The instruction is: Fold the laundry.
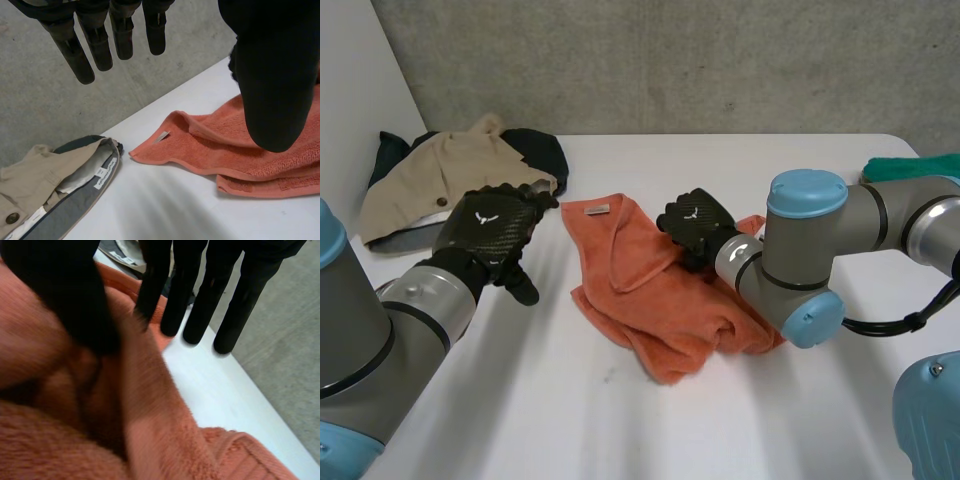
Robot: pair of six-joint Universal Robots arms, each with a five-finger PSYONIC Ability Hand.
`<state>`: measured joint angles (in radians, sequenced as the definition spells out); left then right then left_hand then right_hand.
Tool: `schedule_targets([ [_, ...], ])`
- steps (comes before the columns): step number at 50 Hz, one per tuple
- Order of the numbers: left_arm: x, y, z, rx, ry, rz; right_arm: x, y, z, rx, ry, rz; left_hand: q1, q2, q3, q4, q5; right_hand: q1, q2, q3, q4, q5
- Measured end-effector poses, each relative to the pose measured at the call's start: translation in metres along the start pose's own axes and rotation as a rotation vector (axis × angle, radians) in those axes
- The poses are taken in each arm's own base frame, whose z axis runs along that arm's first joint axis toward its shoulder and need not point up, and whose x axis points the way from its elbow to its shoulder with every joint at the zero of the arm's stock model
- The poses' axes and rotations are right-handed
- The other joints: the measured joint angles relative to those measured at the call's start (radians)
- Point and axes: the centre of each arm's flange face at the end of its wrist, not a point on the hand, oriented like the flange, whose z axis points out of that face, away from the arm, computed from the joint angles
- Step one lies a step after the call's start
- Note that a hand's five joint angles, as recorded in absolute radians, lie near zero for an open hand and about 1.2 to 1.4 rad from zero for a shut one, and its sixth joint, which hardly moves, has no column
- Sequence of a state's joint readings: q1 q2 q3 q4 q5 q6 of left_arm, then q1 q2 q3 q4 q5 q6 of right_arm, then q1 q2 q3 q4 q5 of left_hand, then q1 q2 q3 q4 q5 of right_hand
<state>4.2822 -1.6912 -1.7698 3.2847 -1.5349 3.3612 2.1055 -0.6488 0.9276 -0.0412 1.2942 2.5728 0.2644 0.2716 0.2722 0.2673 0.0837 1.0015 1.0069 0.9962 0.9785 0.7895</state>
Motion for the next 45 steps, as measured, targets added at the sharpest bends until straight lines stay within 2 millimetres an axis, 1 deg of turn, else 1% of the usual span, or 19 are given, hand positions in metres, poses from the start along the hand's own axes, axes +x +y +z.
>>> schedule_targets([
  [1, 0.000, 0.000, 0.000, 0.003, -0.001, 0.000, 0.001, -0.001, 0.001, 0.005, 0.008, -0.003, 0.000, 0.000, 0.000, 0.000, 0.000, 0.113, 0.117, 0.116, 0.133, 0.141],
  [3, -0.001, -0.002, 0.001, 0.009, -0.003, 0.000, 0.005, -0.006, 0.000, 0.024, 0.025, -0.010, 0.000, 0.000, 0.000, 0.000, 0.000, 0.132, 0.168, 0.175, 0.197, 0.190],
  [5, -0.001, -0.004, 0.002, 0.020, -0.005, 0.001, 0.012, -0.019, -0.002, 0.055, 0.046, -0.016, 0.000, 0.000, 0.000, 0.000, 0.000, 0.132, 0.170, 0.187, 0.212, 0.191],
  [10, -0.004, -0.014, 0.006, 0.068, -0.015, 0.003, 0.038, -0.068, -0.018, 0.175, 0.113, -0.019, 0.000, 0.000, 0.000, 0.000, 0.000, 0.132, 0.170, 0.189, 0.215, 0.191],
  [11, -0.005, -0.019, 0.008, 0.091, -0.019, 0.004, 0.047, -0.087, -0.026, 0.221, 0.135, -0.010, 0.000, 0.000, 0.000, 0.000, 0.000, 0.132, 0.170, 0.189, 0.215, 0.191],
  [12, -0.005, -0.022, 0.009, 0.103, -0.022, 0.004, 0.050, -0.092, -0.029, 0.235, 0.141, -0.007, 0.000, 0.000, 0.000, 0.000, 0.000, 0.132, 0.170, 0.189, 0.215, 0.191],
  [13, -0.006, -0.027, 0.011, 0.124, -0.025, 0.004, 0.058, -0.109, -0.038, 0.277, 0.157, 0.008, 0.000, -0.001, -0.001, -0.001, -0.002, 0.132, 0.170, 0.189, 0.215, 0.191],
  [16, -0.007, -0.039, 0.013, 0.168, -0.027, -0.005, 0.064, -0.125, -0.051, 0.318, 0.155, 0.042, 0.000, -0.022, -0.019, -0.020, -0.019, 0.132, 0.170, 0.189, 0.216, 0.191],
  [19, -0.005, -0.049, 0.013, 0.203, -0.021, -0.030, 0.060, -0.126, -0.057, 0.316, 0.133, 0.072, 0.000, -0.025, -0.019, -0.023, -0.019, 0.132, 0.170, 0.189, 0.216, 0.191],
  [23, 0.001, -0.054, 0.012, 0.221, 0.002, -0.094, 0.048, -0.115, -0.060, 0.276, 0.095, 0.104, 0.000, -0.025, -0.019, -0.023, -0.019, 0.132, 0.170, 0.189, 0.217, 0.191],
  [28, 0.009, -0.048, 0.013, 0.201, 0.030, -0.173, 0.011, -0.098, -0.060, 0.216, -0.010, 0.130, 0.000, -0.025, -0.019, -0.023, -0.019, 0.132, 0.170, 0.189, 0.218, 0.191],
  [29, 0.010, -0.045, 0.013, 0.192, 0.034, -0.188, -0.005, -0.093, -0.061, 0.200, -0.058, 0.134, 0.000, -0.025, -0.019, -0.023, -0.019, 0.132, 0.170, 0.189, 0.218, 0.191],
  [31, 0.011, -0.042, 0.014, 0.183, 0.036, -0.200, -0.023, -0.088, -0.062, 0.185, -0.114, 0.136, 0.000, -0.025, -0.019, -0.023, -0.019, 0.130, 0.166, 0.185, 0.214, 0.189],
  [33, 0.012, -0.040, 0.014, 0.174, 0.035, -0.208, -0.043, -0.082, -0.063, 0.170, -0.177, 0.139, 0.000, -0.025, -0.019, -0.023, -0.019, 0.002, -0.003, 0.013, 0.034, 0.043],
  [34, 0.011, -0.039, 0.014, 0.171, 0.033, -0.210, -0.049, -0.081, -0.064, 0.166, -0.198, 0.140, 0.000, -0.025, -0.019, -0.023, -0.019, -0.139, -0.150, -0.112, -0.092, -0.084],
  [36, 0.010, -0.038, 0.014, 0.168, 0.029, -0.211, -0.055, -0.079, -0.064, 0.162, -0.216, 0.141, 0.000, -0.025, -0.019, -0.023, -0.019, -0.377, -0.372, -0.350, -0.333, -0.332],
  [39, 0.009, -0.037, 0.014, 0.164, 0.022, -0.210, -0.051, -0.082, -0.063, 0.163, -0.193, 0.142, 0.000, -0.025, -0.019, -0.023, -0.019, -0.517, -0.529, -0.512, -0.498, -0.503],
  [42, 0.008, -0.036, 0.012, 0.158, 0.018, -0.207, -0.030, -0.087, -0.063, 0.163, -0.116, 0.144, 0.000, -0.025, -0.019, -0.023, -0.019, -0.519, -0.539, -0.525, -0.523, -0.533],
  [45, 0.009, -0.034, 0.011, 0.152, 0.020, -0.203, -0.002, -0.089, -0.066, 0.152, -0.032, 0.156, 0.000, -0.025, -0.019, -0.023, -0.019, -0.519, -0.541, -0.526, -0.530, -0.541],
])
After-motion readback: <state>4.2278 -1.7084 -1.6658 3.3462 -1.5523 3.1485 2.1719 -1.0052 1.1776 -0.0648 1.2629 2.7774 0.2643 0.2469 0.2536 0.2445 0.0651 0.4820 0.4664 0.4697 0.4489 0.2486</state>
